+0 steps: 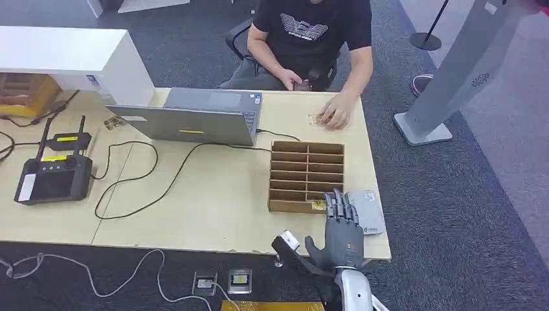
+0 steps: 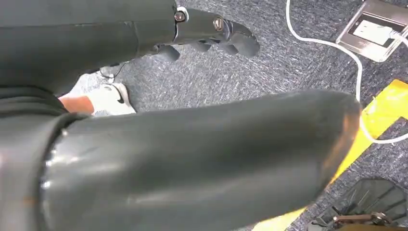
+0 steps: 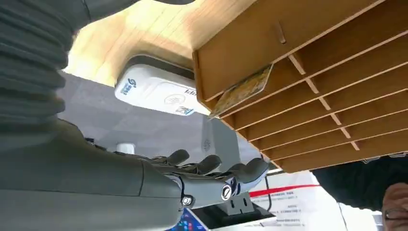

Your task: Pass the card to the sensor for recognition and then transmit it.

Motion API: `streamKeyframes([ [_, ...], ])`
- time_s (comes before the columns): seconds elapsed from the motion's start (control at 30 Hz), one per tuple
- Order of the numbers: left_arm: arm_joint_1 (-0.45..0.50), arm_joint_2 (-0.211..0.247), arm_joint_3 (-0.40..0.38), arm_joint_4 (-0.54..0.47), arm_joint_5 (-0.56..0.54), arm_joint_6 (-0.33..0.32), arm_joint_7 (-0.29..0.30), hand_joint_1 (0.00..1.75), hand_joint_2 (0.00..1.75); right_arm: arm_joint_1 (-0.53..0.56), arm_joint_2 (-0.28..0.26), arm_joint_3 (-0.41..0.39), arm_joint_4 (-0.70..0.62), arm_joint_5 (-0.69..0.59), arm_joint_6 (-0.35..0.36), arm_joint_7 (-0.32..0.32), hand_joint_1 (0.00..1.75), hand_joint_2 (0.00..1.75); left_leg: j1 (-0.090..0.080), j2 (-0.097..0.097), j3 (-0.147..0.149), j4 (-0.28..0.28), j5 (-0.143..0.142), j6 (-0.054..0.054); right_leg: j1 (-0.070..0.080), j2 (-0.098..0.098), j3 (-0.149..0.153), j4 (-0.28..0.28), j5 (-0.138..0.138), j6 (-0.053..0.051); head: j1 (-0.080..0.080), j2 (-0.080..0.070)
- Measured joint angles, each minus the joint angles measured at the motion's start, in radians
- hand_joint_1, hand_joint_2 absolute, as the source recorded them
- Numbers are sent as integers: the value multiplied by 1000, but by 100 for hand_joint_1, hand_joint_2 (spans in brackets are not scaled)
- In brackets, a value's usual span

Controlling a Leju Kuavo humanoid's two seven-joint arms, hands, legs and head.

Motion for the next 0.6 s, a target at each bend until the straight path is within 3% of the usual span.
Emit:
streamKeyframes([
  [0.6, 0, 8, -2, -18, -15, -8, 5, 0, 0, -24, 16, 0, 35, 56, 28, -35, 0, 175, 0, 0, 0, 0, 0, 0, 0, 0, 0, 0, 0, 0, 0, 0],
])
